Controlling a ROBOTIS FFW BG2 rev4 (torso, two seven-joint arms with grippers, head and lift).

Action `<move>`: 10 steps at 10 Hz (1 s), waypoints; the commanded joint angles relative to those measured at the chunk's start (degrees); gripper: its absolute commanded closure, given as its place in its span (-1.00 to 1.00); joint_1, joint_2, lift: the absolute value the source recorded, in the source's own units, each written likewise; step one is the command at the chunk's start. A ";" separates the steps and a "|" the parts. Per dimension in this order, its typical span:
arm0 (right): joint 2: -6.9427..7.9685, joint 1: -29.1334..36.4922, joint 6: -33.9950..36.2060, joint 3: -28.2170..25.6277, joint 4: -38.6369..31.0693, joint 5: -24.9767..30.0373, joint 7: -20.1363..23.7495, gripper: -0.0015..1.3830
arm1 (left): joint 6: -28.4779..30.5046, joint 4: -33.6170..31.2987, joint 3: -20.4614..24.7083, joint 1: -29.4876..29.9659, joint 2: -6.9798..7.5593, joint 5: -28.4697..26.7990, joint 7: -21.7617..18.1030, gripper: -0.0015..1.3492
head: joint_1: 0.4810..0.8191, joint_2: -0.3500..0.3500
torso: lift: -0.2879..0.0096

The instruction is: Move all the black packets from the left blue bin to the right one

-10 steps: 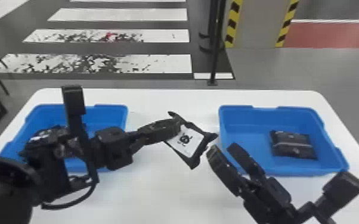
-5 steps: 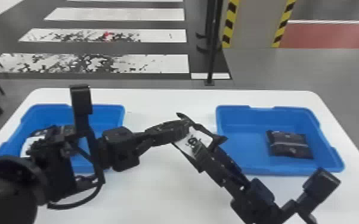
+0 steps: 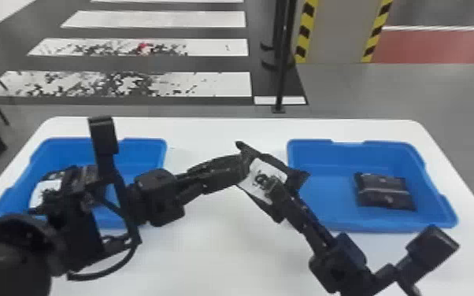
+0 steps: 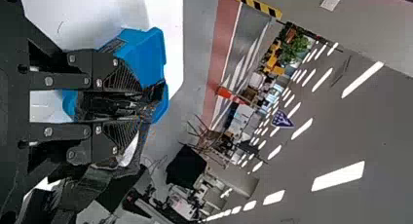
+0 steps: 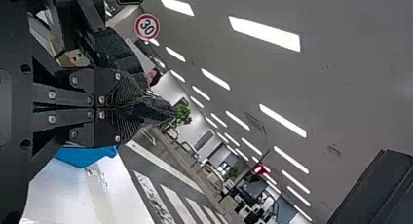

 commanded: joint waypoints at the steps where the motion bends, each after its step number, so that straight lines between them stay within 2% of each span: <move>1: -0.08 -0.44 -0.27 -0.33 0.42 -0.34 -0.06 0.85 | -0.74 0.06 2.11 1.96 -0.86 0.43 0.06 -0.54 | 0.27 0.01 | -0.31; 2: -0.26 -1.29 -0.13 -1.59 1.13 0.00 -0.06 0.85 | -2.01 0.06 2.68 2.80 -0.68 0.89 0.06 -0.87 | 0.27 0.03 | -0.31; 4: -0.43 -4.10 -0.13 -5.81 3.38 0.92 -0.24 0.85 | -2.43 -0.78 5.76 5.75 -0.77 2.83 0.06 -0.79 | 0.27 0.03 | -0.31; 7: -2.10 -11.13 -0.13 -13.35 13.08 8.69 -1.82 0.85 | -2.43 -2.47 10.56 10.25 -1.30 4.88 0.15 -0.79 | 0.27 -0.12 | -0.31; 9: -3.16 -14.79 -0.13 -16.32 18.28 12.80 -3.05 0.85 | -2.29 -2.47 11.25 11.10 -1.65 4.54 0.15 -0.79 | 0.27 -0.23 | -0.31; 10: -3.33 -16.19 -0.13 -17.24 20.11 13.37 -3.31 0.76 | -2.29 -2.47 11.82 11.24 -1.82 4.08 0.15 -0.79 | 0.27 -0.30 | -0.31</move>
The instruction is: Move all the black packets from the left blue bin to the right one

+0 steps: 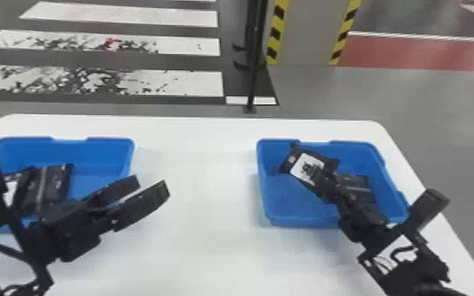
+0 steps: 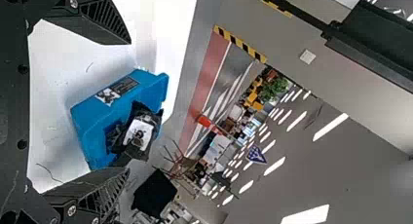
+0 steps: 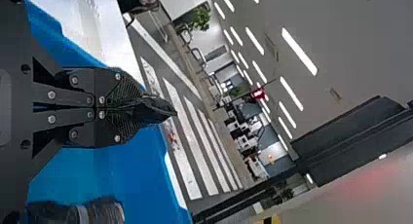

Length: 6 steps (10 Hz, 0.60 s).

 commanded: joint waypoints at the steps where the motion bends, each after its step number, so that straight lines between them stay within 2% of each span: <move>1: -0.10 -1.46 0.00 -0.92 1.75 0.40 -0.34 0.25 | 0.02 -0.08 1.41 0.29 -0.36 -1.14 0.07 -0.79 | 0.27 -0.35 | -0.31; 2: -0.01 -0.90 -0.14 -1.03 1.33 0.40 -0.43 -0.38 | 0.30 0.06 3.01 0.57 -0.45 -2.17 0.07 -0.79 | 0.27 -0.35 | -0.31; 3: 0.52 1.07 -0.98 -1.03 -0.22 0.85 -1.13 -0.80 | 0.72 0.06 4.27 0.99 -0.63 -2.06 0.25 -0.79 | 0.27 -0.32 | -0.31; 4: 1.31 3.88 -1.83 -1.03 -2.61 1.20 -2.27 -0.89 | 0.86 0.06 5.41 0.99 -0.89 -2.63 0.34 -0.79 | 0.27 -0.28 | -0.31; 5: 2.45 7.82 -3.37 -1.15 -6.41 2.91 -3.94 -0.83 | 1.15 0.20 6.44 1.27 -0.98 -2.86 0.51 -0.79 | 0.27 -0.27 | -0.31; 6: 3.50 12.74 -5.06 -1.38 -13.16 7.48 -5.79 -0.82 | 1.29 0.20 7.36 1.55 -1.15 -3.77 0.86 -0.79 | 0.27 -0.24 | -0.31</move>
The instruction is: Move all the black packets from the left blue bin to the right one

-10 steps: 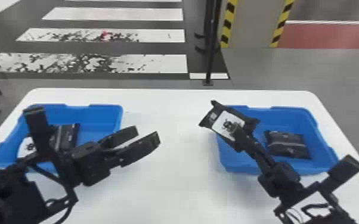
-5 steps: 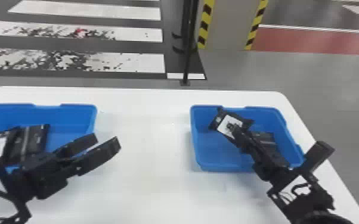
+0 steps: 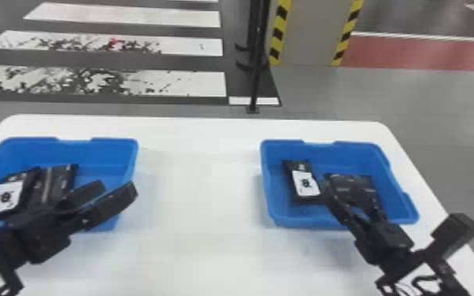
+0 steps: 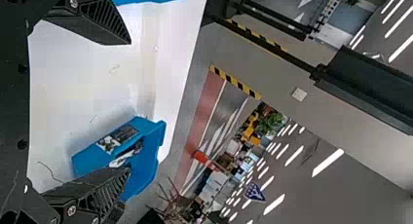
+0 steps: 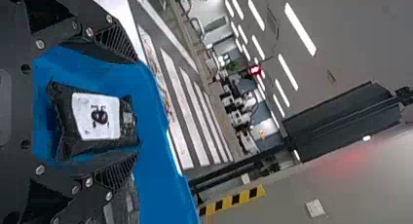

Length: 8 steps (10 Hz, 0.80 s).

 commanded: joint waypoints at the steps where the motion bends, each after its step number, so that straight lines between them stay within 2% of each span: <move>1: 1.60 7.86 -1.95 0.60 -10.37 6.47 -2.38 -0.82 | 0.49 0.03 1.54 0.19 -0.06 -1.86 0.45 -0.79 | 0.27 -0.21 | -0.31; 2: 2.04 11.24 -3.78 3.00 -14.16 7.50 -4.40 -0.82 | 1.33 0.03 3.03 0.05 -0.06 -3.69 1.07 -0.79 | 0.27 -0.16 | -0.31; 4: 2.56 15.31 -6.17 5.97 -17.40 7.84 -5.55 -0.82 | 3.16 0.74 6.00 -1.64 0.02 -8.72 2.82 -0.79 | 0.27 0.03 | -0.31; 5: 2.88 17.42 -6.17 6.42 -19.79 9.10 -5.90 -0.82 | 3.86 2.28 7.48 -3.46 0.11 -10.89 3.53 -0.79 | 0.27 0.20 | -0.31; 8: 2.88 22.91 -6.17 7.80 -24.43 8.87 -6.25 -0.82 | 9.35 6.93 9.43 -9.23 1.34 -15.92 5.55 -0.79 | 0.27 0.54 | -0.31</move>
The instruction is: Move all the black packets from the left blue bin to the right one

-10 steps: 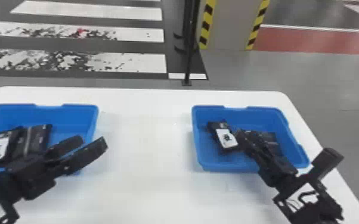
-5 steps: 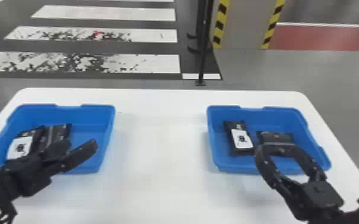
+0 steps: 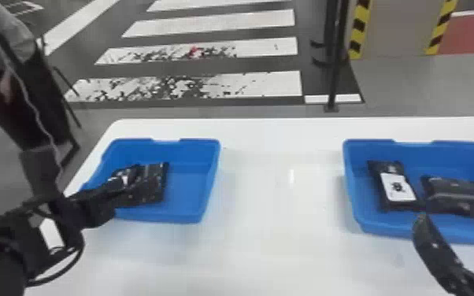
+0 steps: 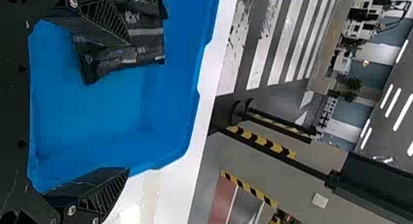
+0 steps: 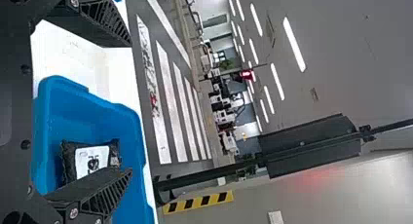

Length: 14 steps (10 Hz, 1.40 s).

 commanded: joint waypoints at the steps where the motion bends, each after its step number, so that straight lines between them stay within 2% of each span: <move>1: 0.00 1.29 0.05 0.19 -0.99 -0.54 0.00 -0.82 | 3.55 1.81 -0.07 -2.72 0.79 -1.65 1.07 -0.78 | 0.27 0.64 | -0.31; 5: -0.26 1.85 0.19 0.30 -1.13 -1.69 0.00 -0.82 | 10.86 9.12 -2.02 -12.70 1.67 -7.60 4.14 -0.78 | 0.27 0.76 | -0.31; 8: -0.44 1.85 0.76 0.30 -0.99 -2.14 0.00 -0.82 | 12.69 20.79 -9.67 -20.72 4.13 -7.37 4.32 -0.78 | 0.27 0.74 | -0.31; 10: -0.44 1.57 1.04 0.42 -0.99 -2.49 0.00 -0.82 | 15.50 22.48 -10.47 -22.13 3.52 -9.08 4.67 -0.77 | 0.27 0.64 | -0.31; 13: -0.44 1.57 1.88 0.42 -0.43 -3.40 0.09 -0.82 | 18.03 22.48 -11.27 -22.55 2.99 -10.79 7.40 -0.75 | 0.27 0.64 | -0.31; 14: -0.44 1.29 2.16 0.42 -0.15 -3.63 0.18 -0.82 | 18.17 23.04 -11.04 -23.25 2.99 -11.37 7.84 -0.67 | 0.27 0.66 | -0.31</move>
